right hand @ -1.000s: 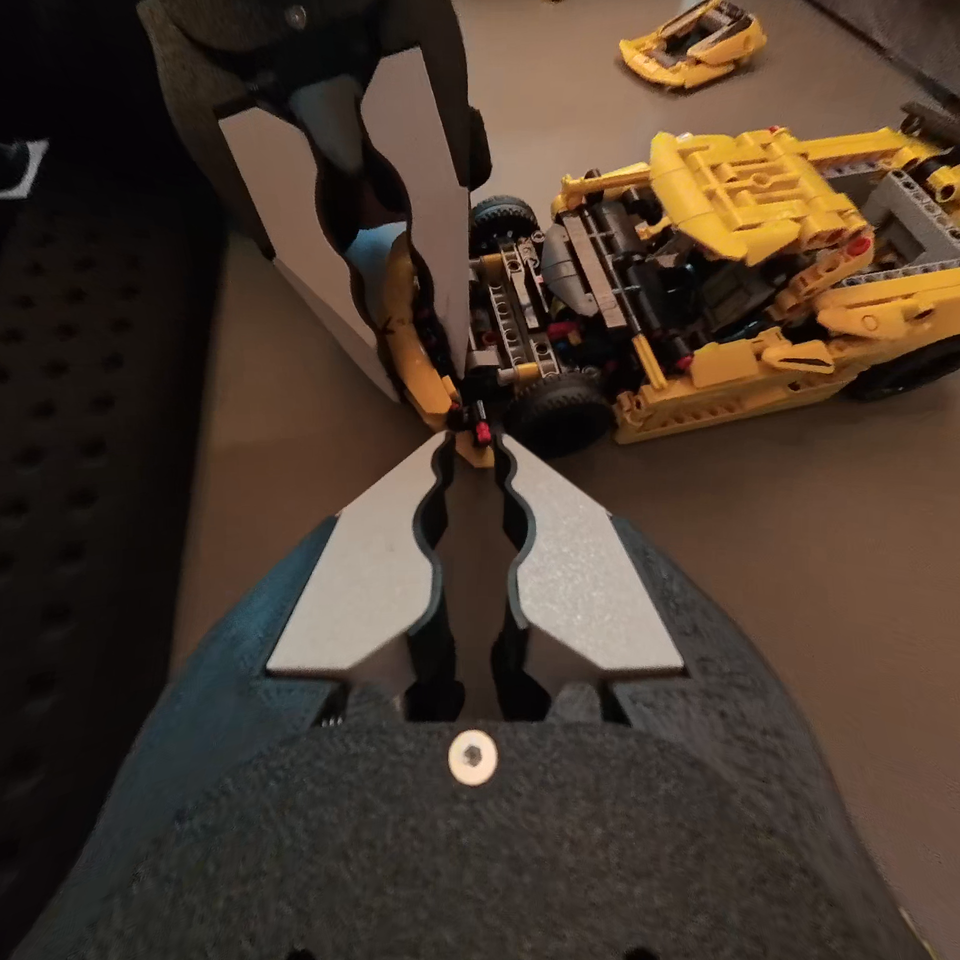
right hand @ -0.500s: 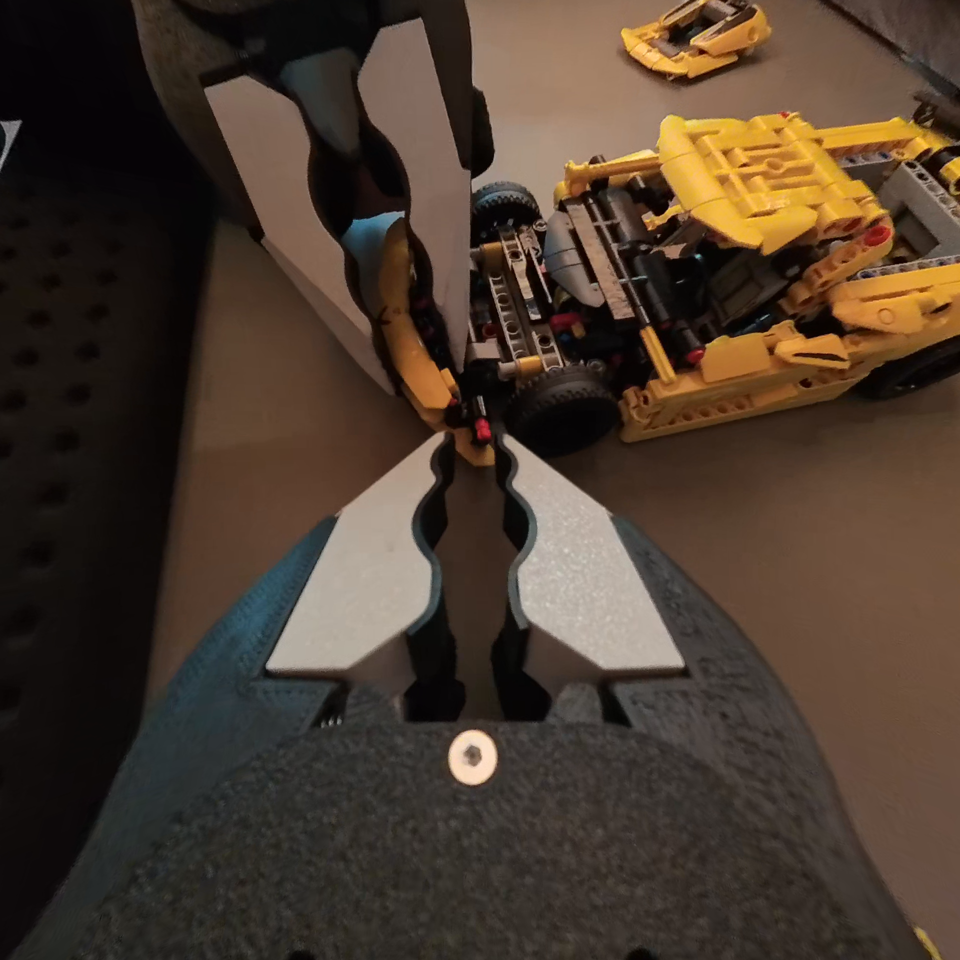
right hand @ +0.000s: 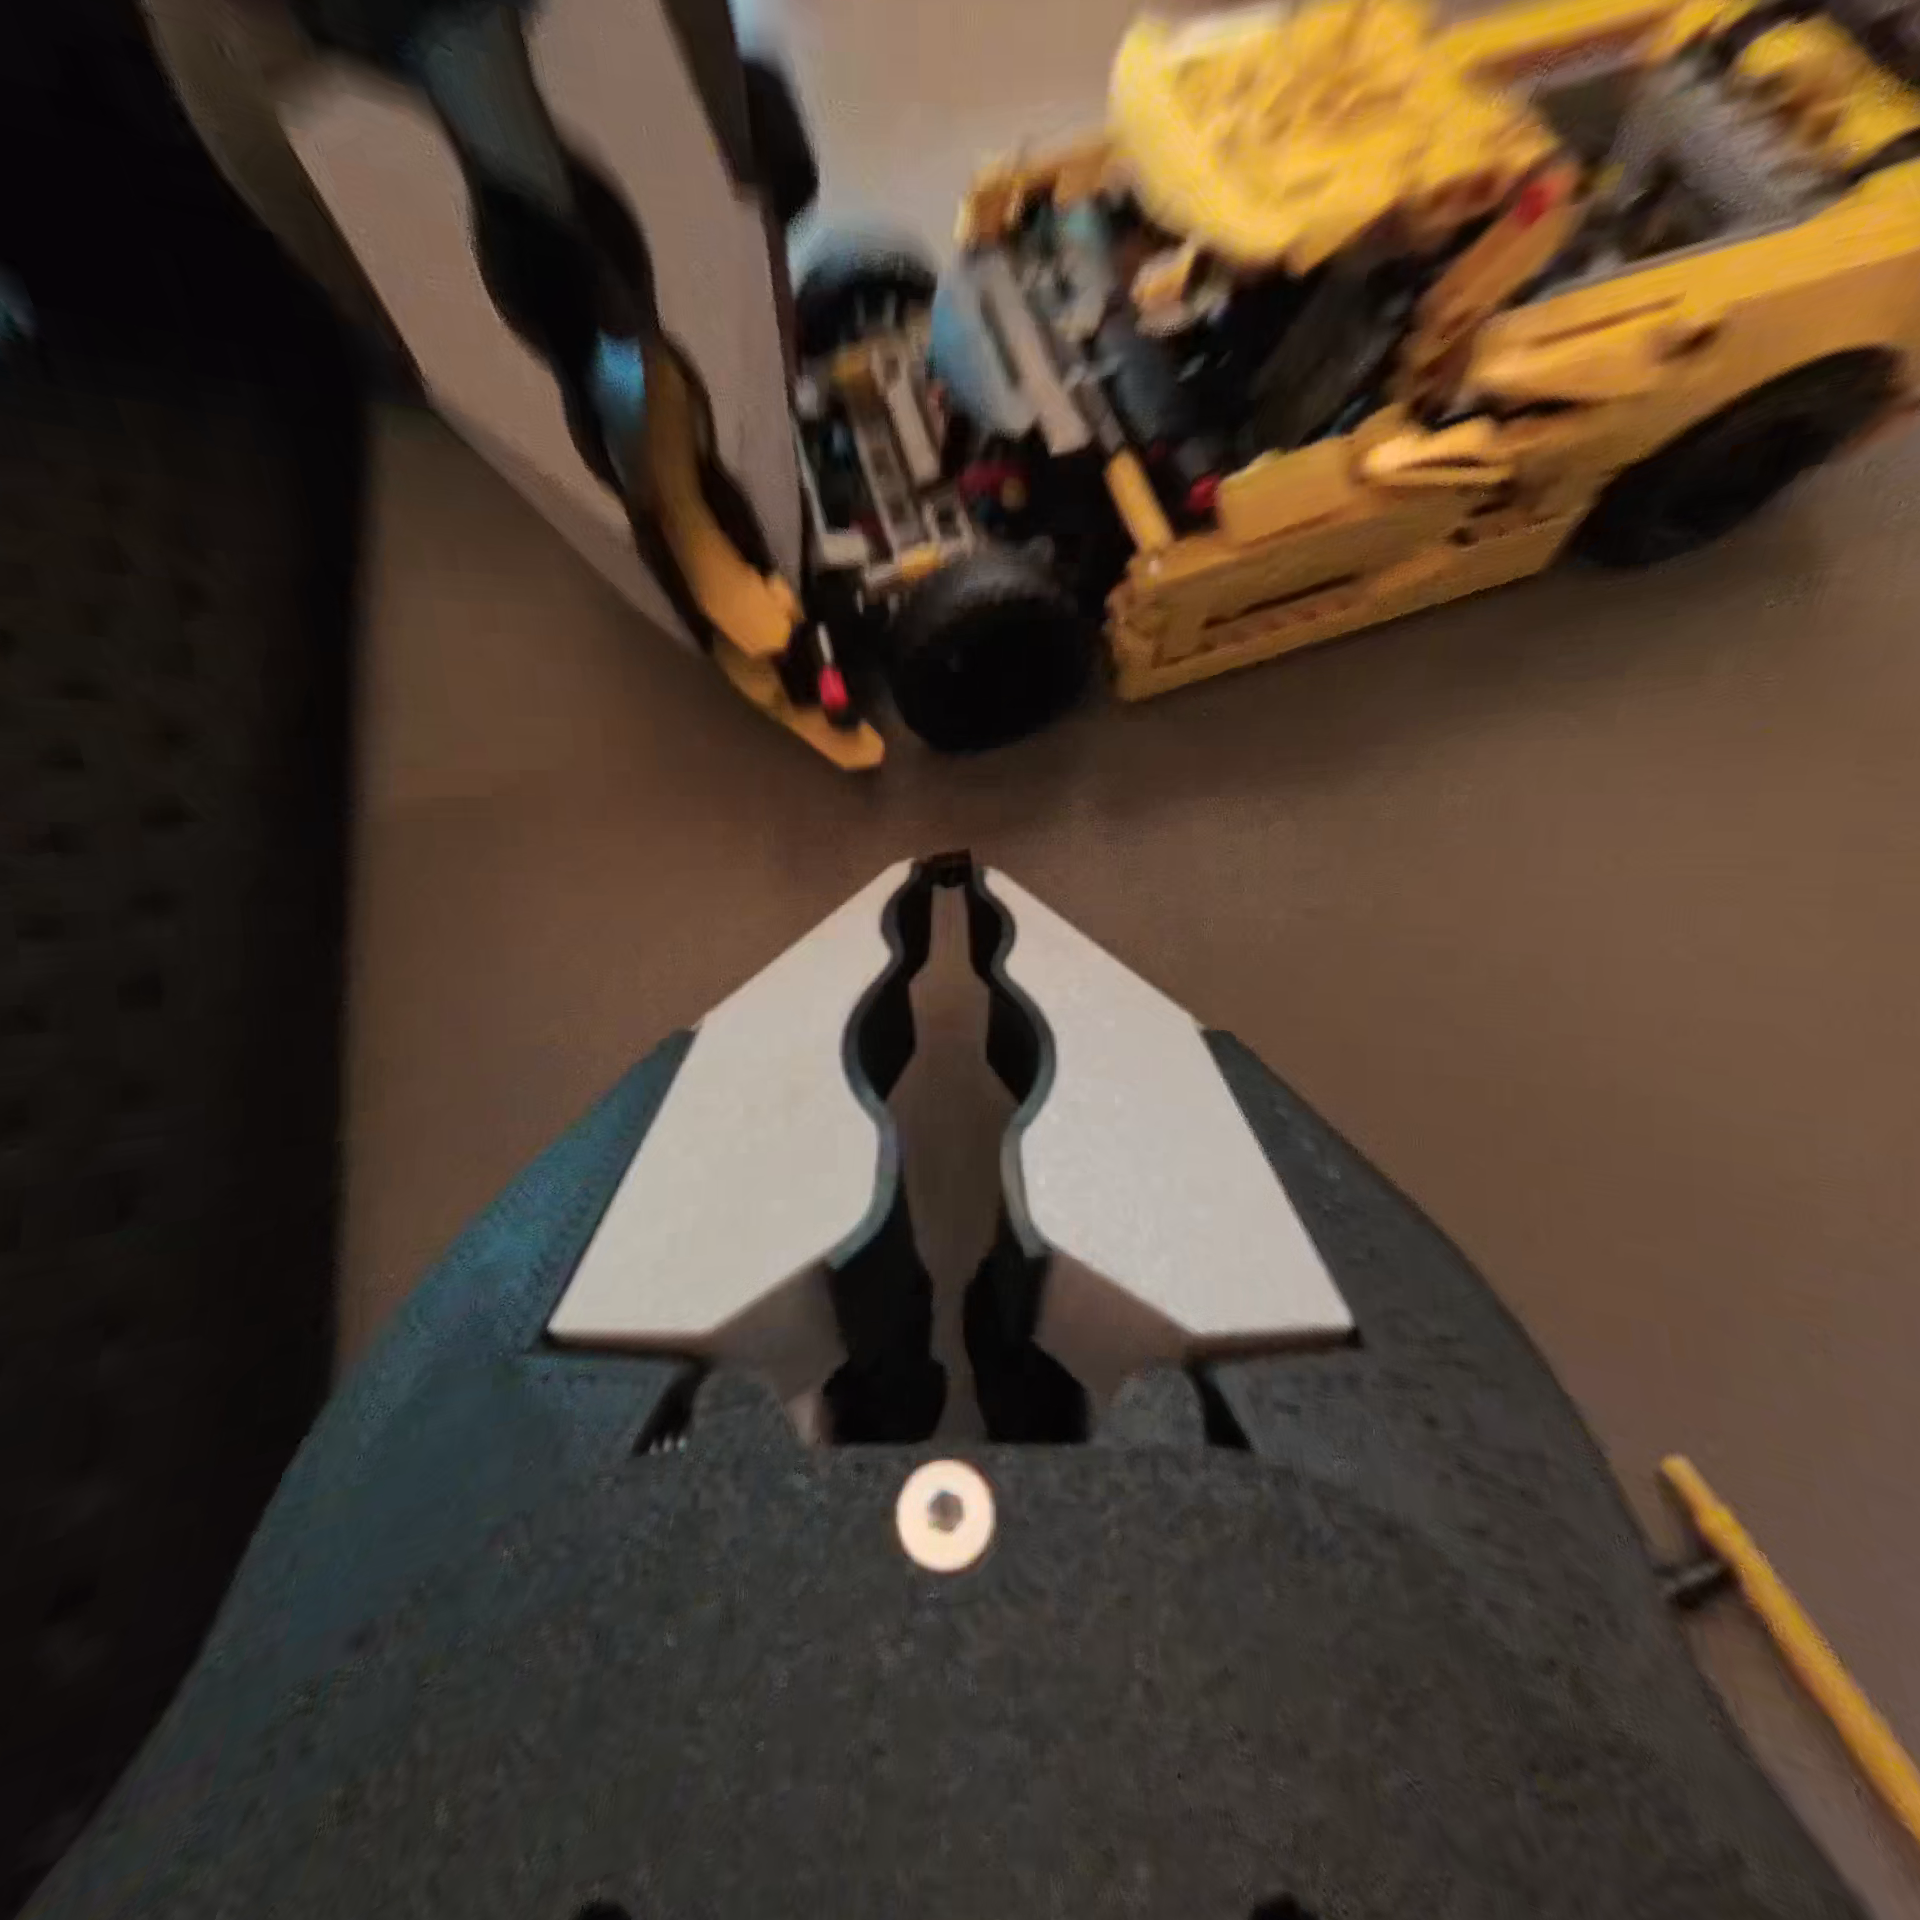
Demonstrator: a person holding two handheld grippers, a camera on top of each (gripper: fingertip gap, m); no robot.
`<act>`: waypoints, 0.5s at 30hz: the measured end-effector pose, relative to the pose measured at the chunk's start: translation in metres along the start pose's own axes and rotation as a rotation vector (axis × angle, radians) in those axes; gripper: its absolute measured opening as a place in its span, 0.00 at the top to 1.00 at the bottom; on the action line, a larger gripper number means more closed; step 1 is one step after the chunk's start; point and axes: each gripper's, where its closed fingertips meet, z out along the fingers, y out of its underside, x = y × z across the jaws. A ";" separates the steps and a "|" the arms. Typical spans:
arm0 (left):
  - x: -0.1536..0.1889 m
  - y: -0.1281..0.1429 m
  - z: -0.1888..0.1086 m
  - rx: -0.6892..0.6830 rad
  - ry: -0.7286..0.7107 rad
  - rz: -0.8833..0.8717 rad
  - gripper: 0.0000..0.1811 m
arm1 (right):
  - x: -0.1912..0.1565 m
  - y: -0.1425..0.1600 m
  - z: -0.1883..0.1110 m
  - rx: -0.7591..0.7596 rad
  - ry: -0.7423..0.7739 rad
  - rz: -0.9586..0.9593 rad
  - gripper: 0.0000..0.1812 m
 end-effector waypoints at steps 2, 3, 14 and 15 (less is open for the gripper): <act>0.000 -0.001 0.001 0.009 -0.005 0.007 0.91 | 0.012 0.005 -0.015 -0.001 0.071 0.032 0.96; 0.000 -0.001 0.001 0.013 -0.002 0.002 0.91 | 0.020 0.011 -0.021 -0.029 0.130 0.029 0.96; 0.001 -0.001 0.001 0.002 -0.008 0.022 0.90 | 0.072 0.077 -0.107 -0.310 0.491 0.101 0.86; 0.002 -0.001 0.001 0.001 -0.009 0.025 0.90 | 0.070 0.072 -0.111 -0.289 0.489 0.102 0.86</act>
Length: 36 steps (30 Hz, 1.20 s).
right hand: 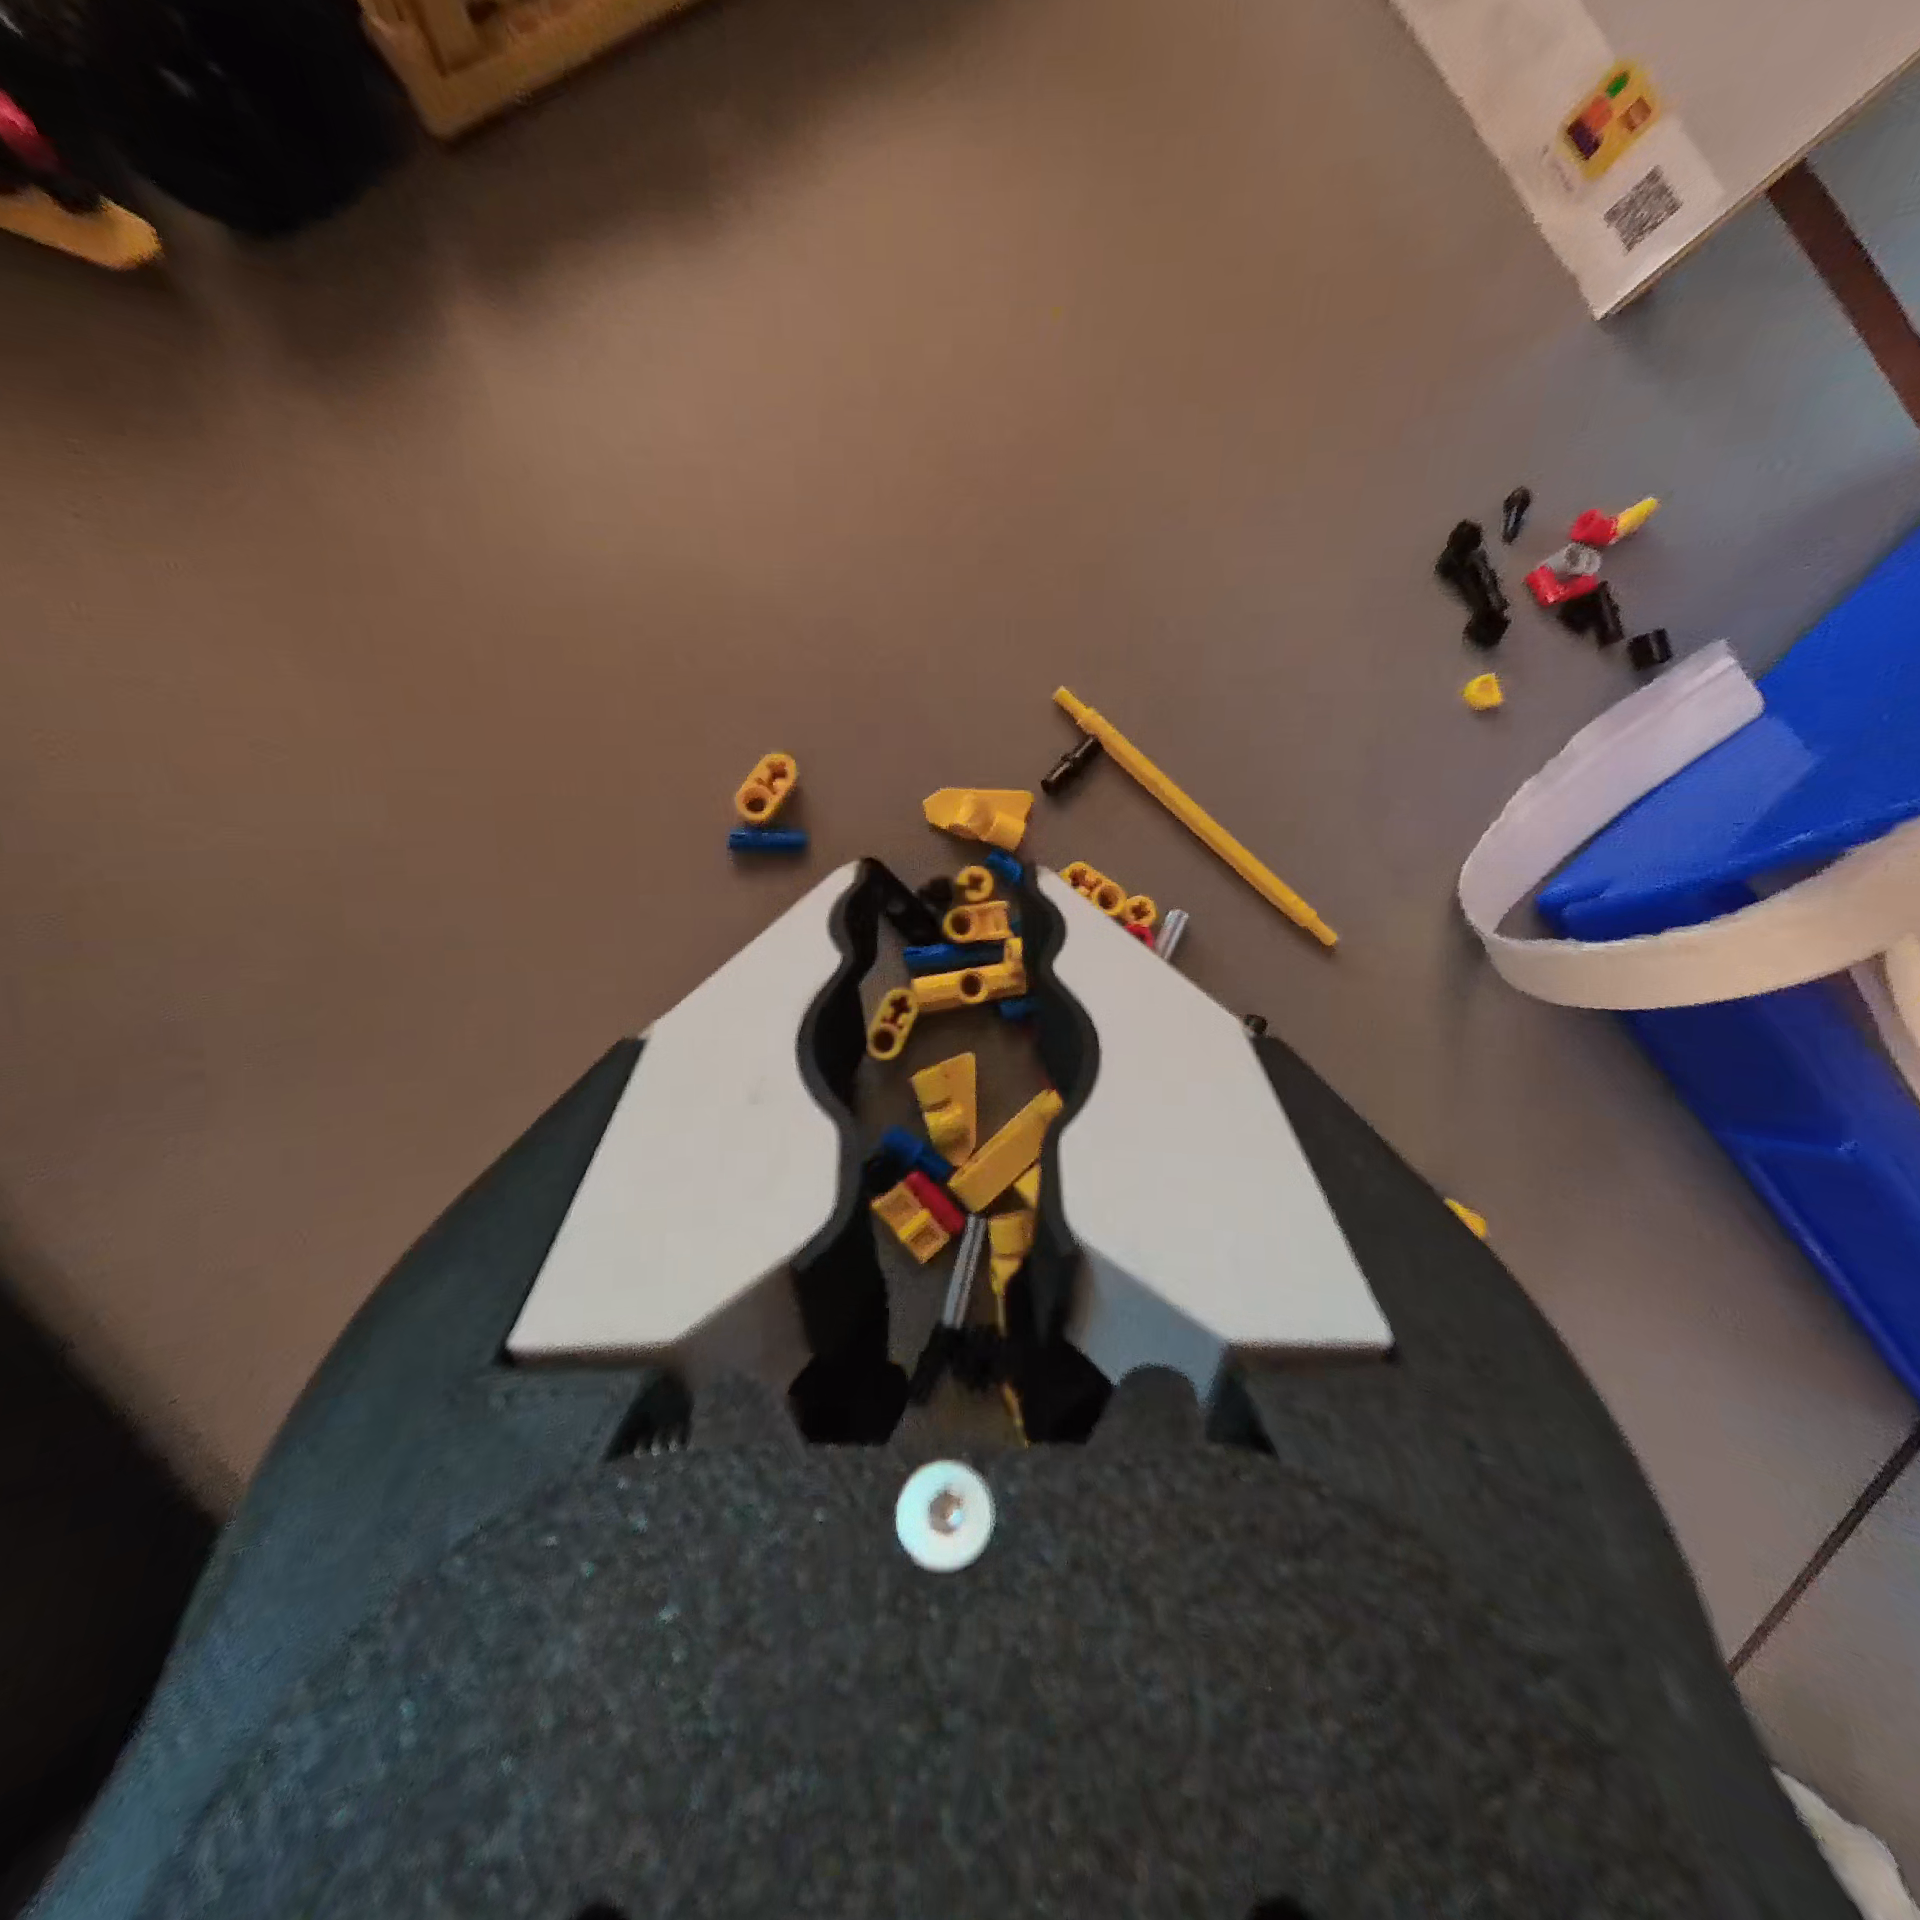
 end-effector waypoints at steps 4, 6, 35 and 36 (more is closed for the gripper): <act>0.001 0.000 0.000 -0.009 -0.002 0.001 0.90 | -0.033 -0.025 -0.017 0.109 -0.132 -0.037 0.85; 0.001 0.000 0.000 -0.013 -0.009 0.013 0.90 | -0.061 -0.049 -0.016 0.207 -0.217 -0.073 0.85; -0.004 0.021 -0.012 -0.132 -0.041 0.090 0.76 | -0.157 -0.109 0.053 0.302 -0.527 -0.242 0.96; -0.004 0.021 -0.012 -0.131 -0.039 0.091 0.76 | -0.157 -0.108 0.052 0.280 -0.538 -0.221 0.96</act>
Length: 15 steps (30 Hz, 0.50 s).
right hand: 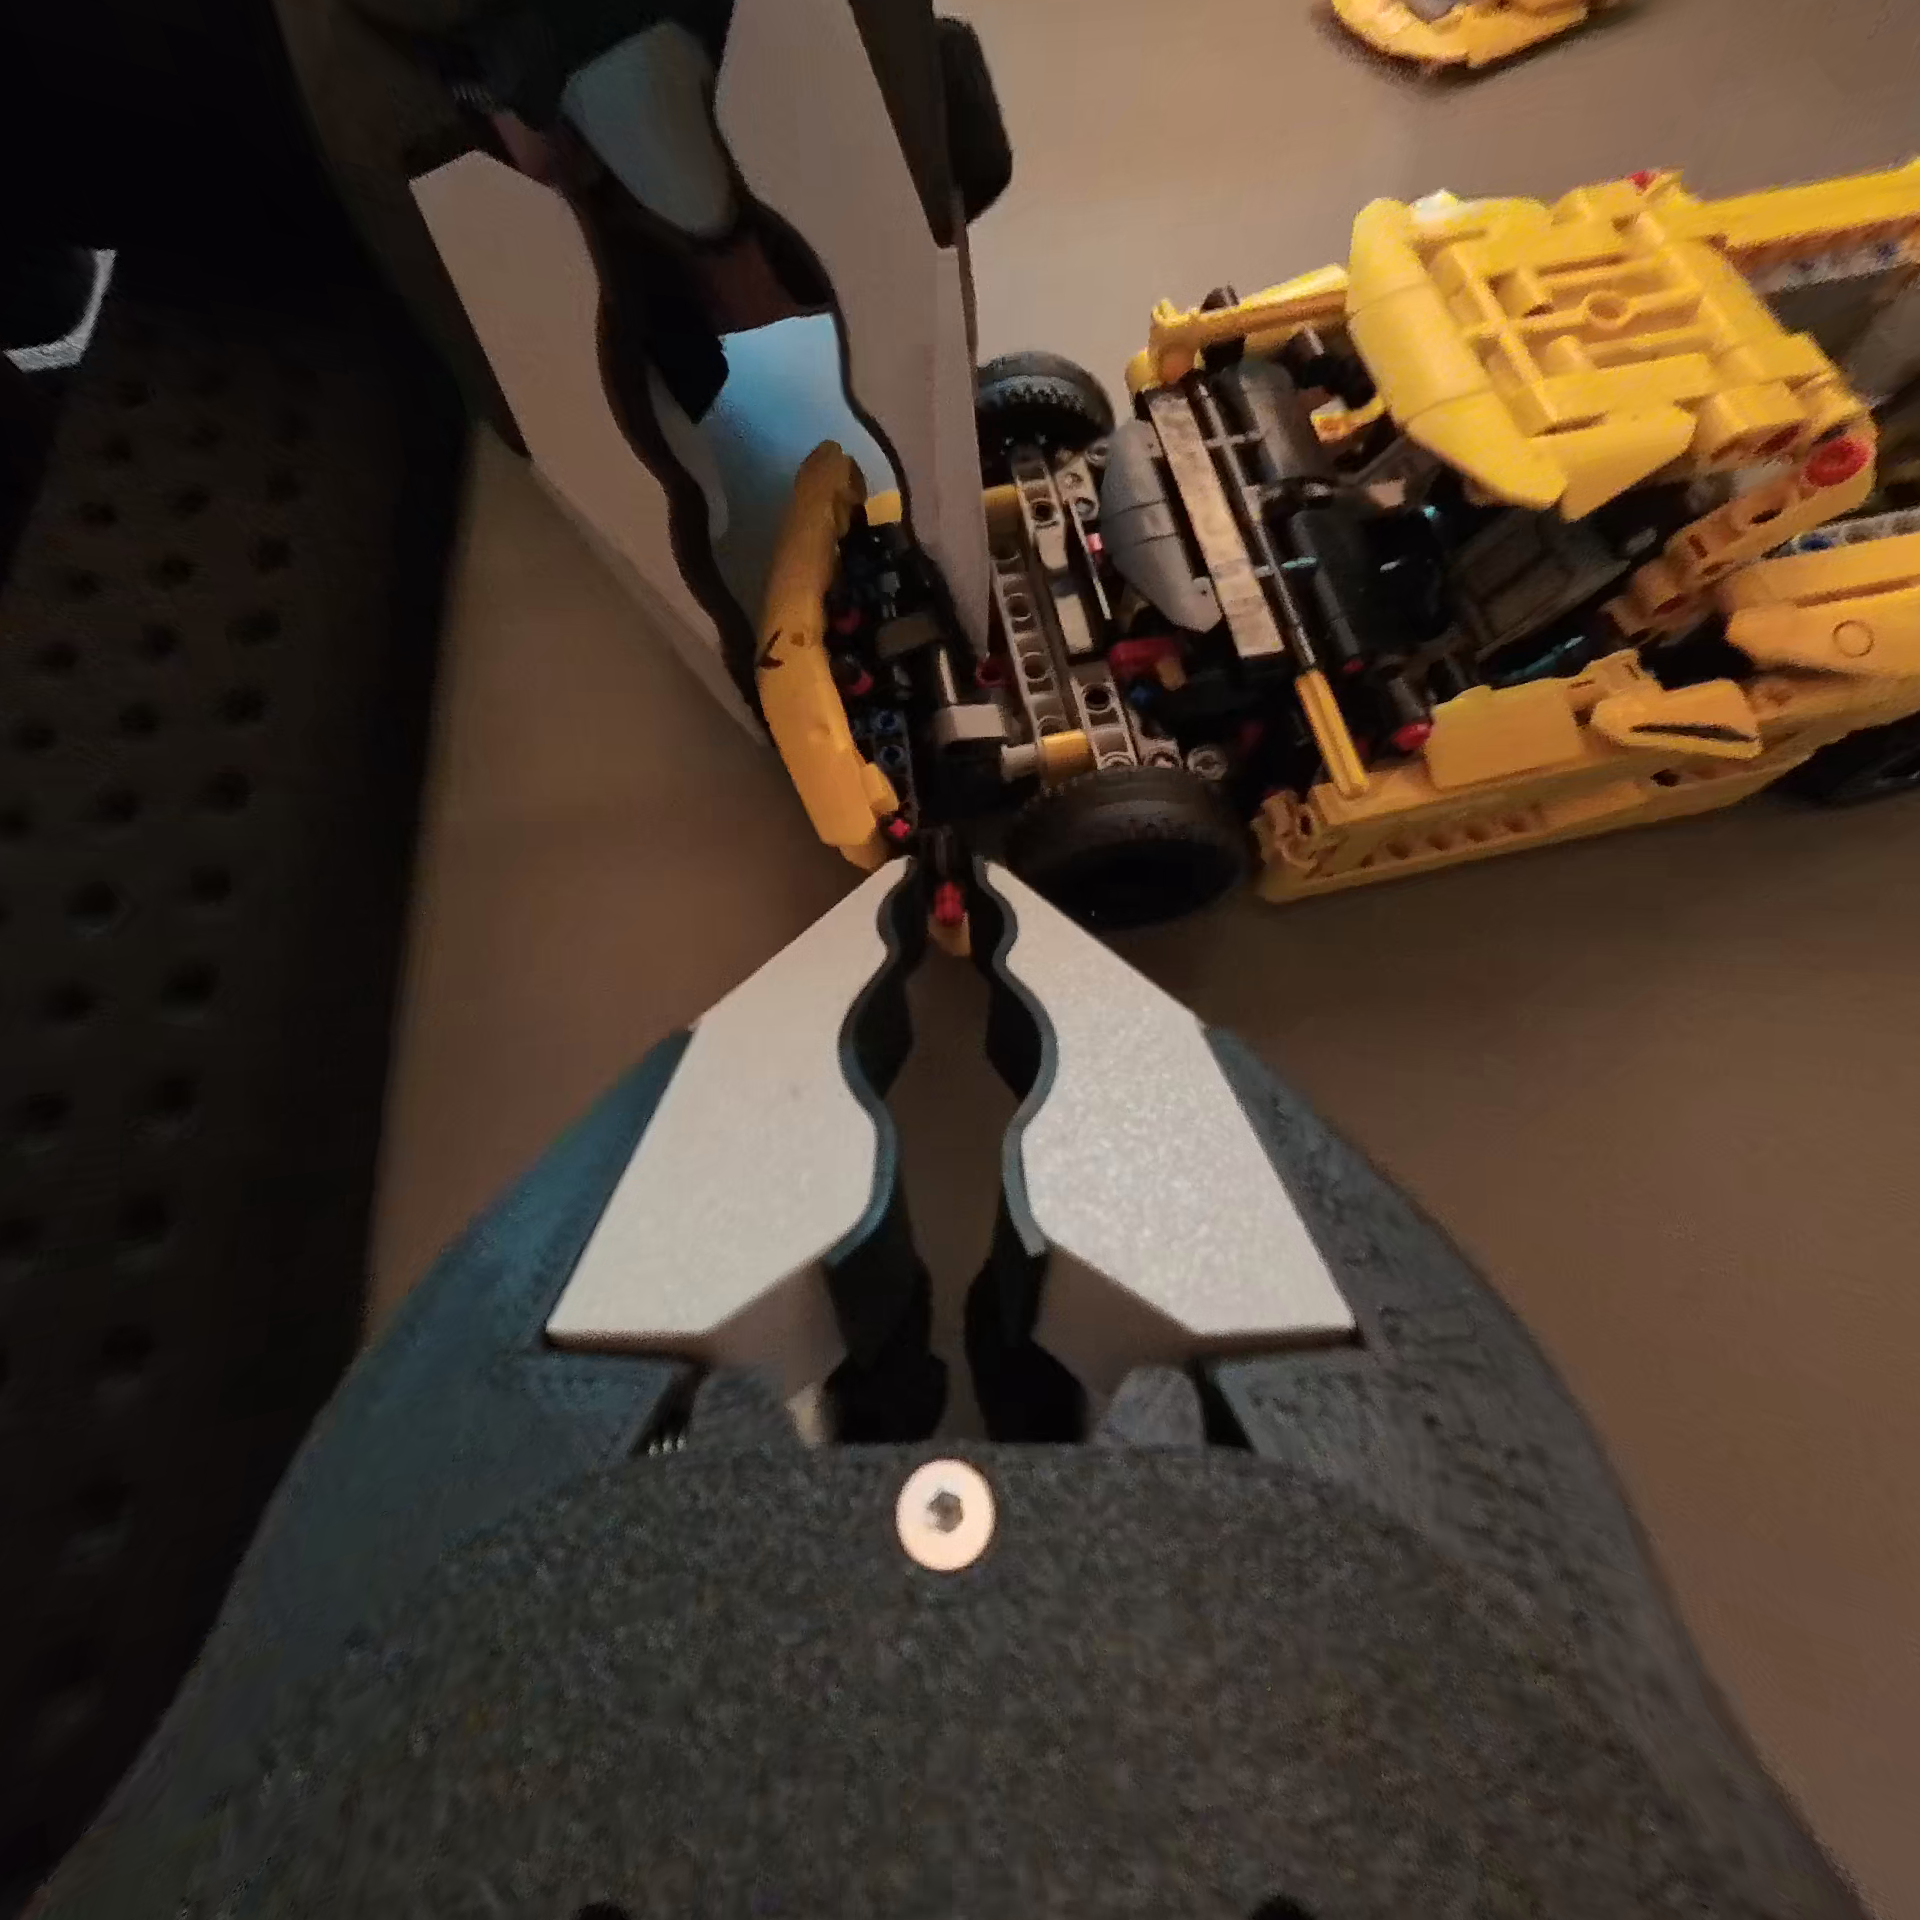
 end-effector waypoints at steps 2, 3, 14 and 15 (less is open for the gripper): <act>0.001 0.000 0.000 0.000 -0.001 0.007 0.76 | 0.000 0.001 -0.001 -0.027 -0.008 0.016 0.96; 0.001 0.000 0.000 0.000 -0.002 0.010 0.76 | -0.001 0.002 -0.002 -0.042 -0.013 0.030 0.96; 0.001 -0.004 -0.003 0.036 0.037 -0.051 0.77 | 0.020 -0.003 -0.075 0.178 0.054 0.242 0.96; 0.002 -0.011 -0.005 0.068 0.053 -0.064 0.77 | 0.018 -0.013 -0.075 0.213 0.049 0.250 0.96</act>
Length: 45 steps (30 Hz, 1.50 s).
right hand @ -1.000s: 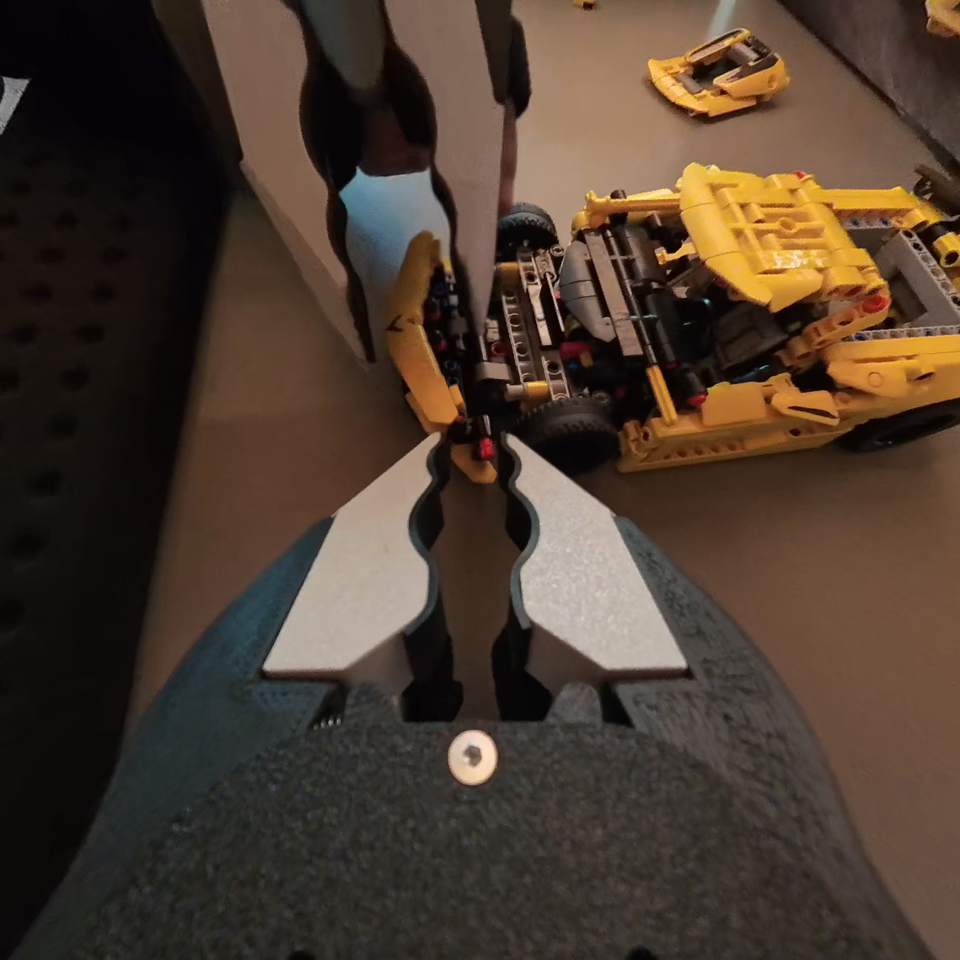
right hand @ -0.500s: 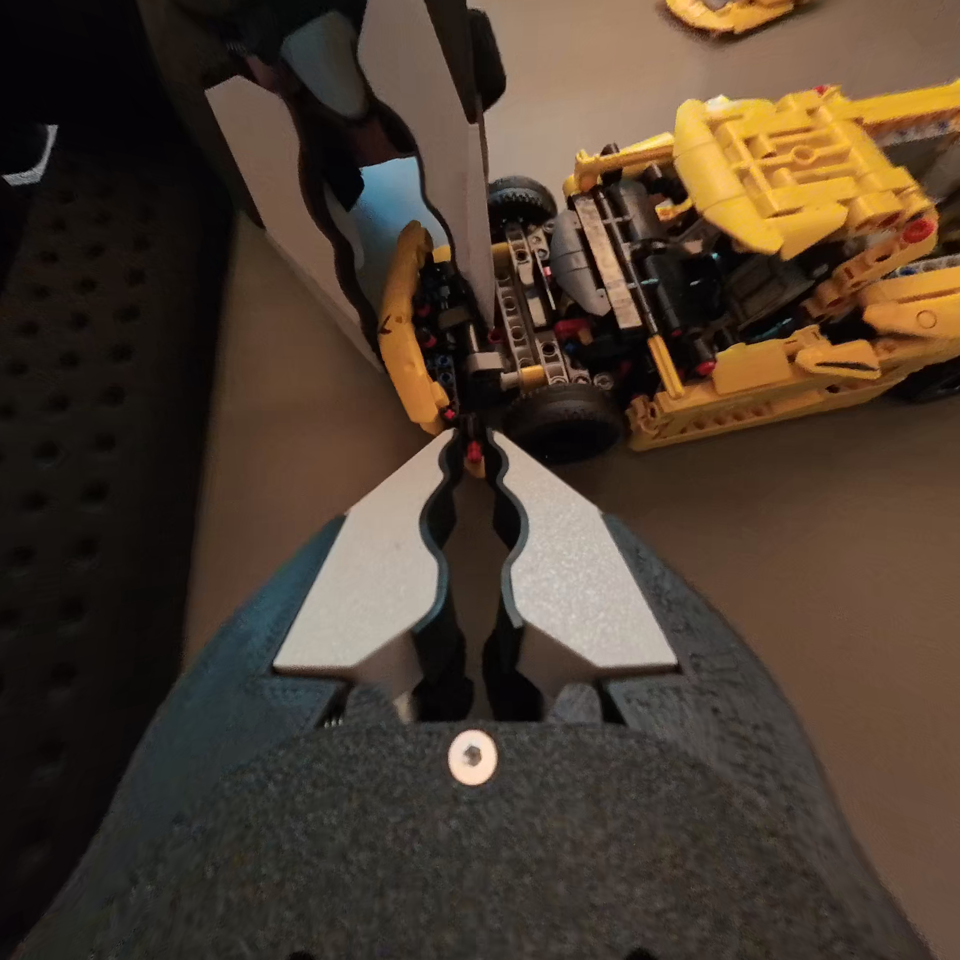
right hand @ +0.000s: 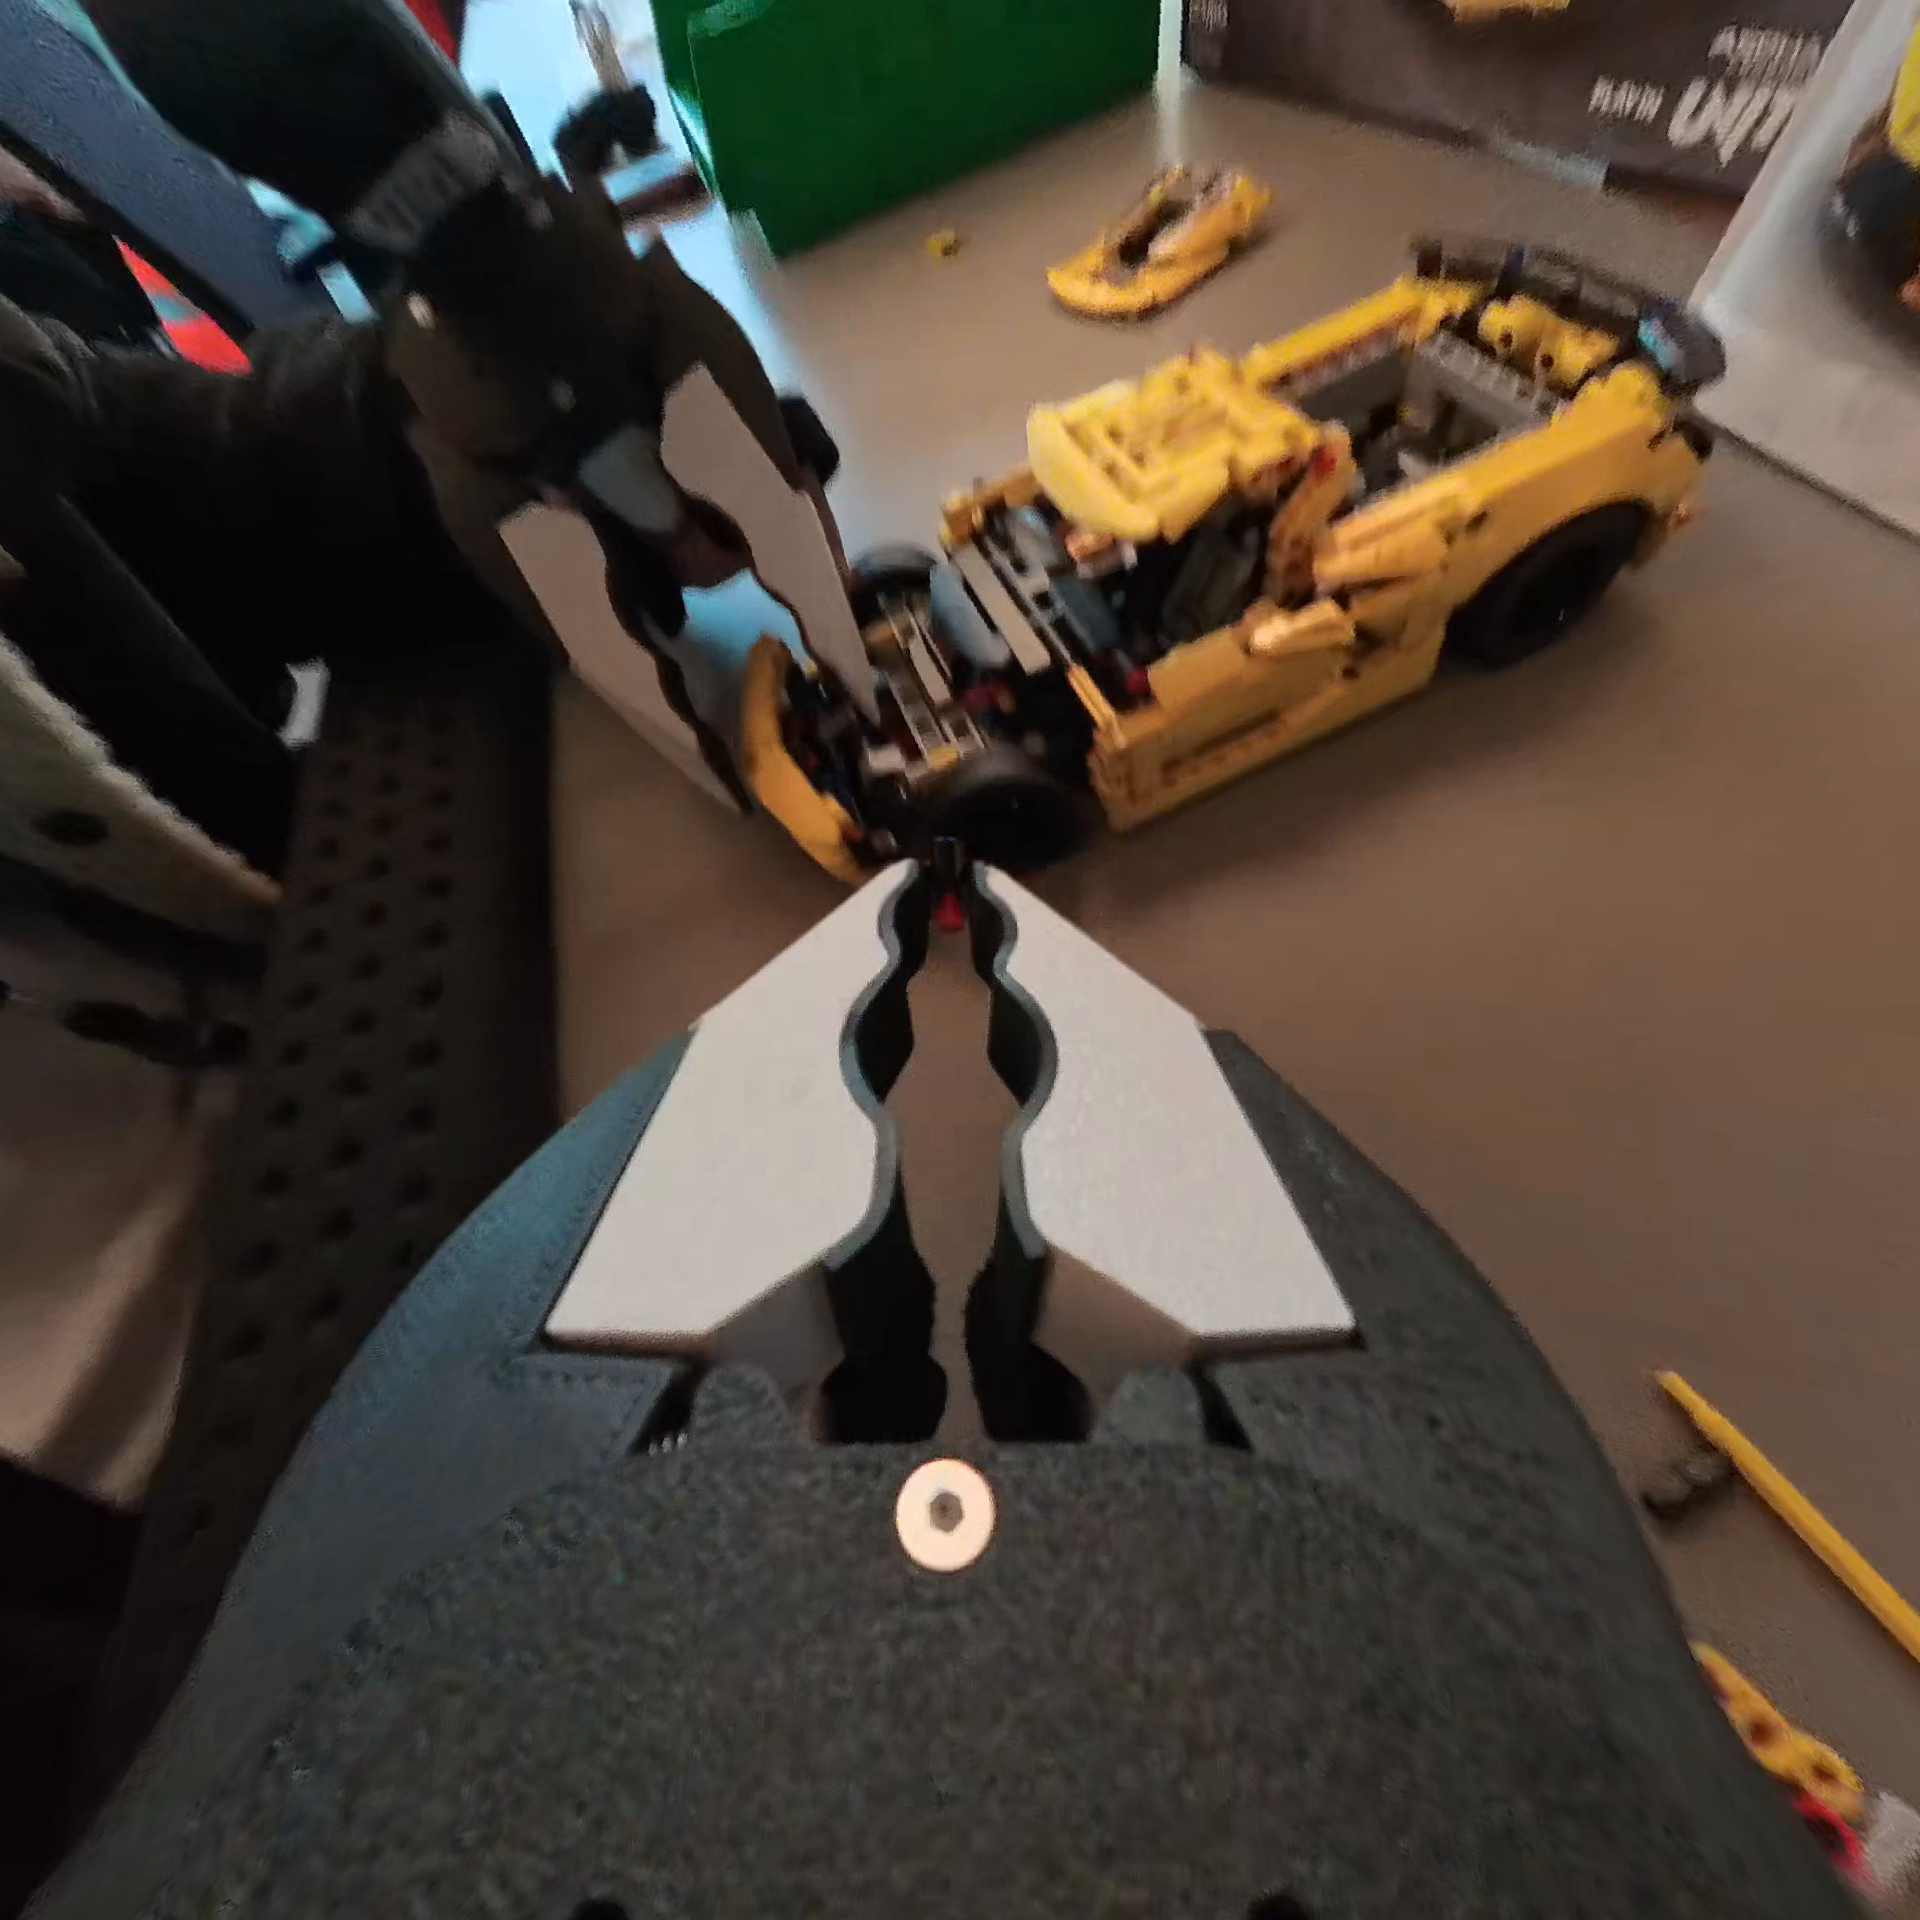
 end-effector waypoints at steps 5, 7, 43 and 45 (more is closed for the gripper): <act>-0.015 -0.062 -0.036 0.363 0.019 -0.229 0.83 | -0.043 -0.045 0.010 0.174 -0.178 0.148 0.96; -0.016 -0.074 -0.047 0.479 0.136 -0.395 0.88 | -0.053 -0.060 0.015 0.270 -0.154 0.110 0.96; -0.010 -0.081 -0.056 0.564 0.342 -0.590 0.98 | -0.058 -0.055 0.056 0.272 0.537 -0.663 0.98; -0.009 -0.081 -0.056 0.558 0.332 -0.566 0.98 | -0.059 -0.055 0.055 0.268 0.489 -0.610 0.97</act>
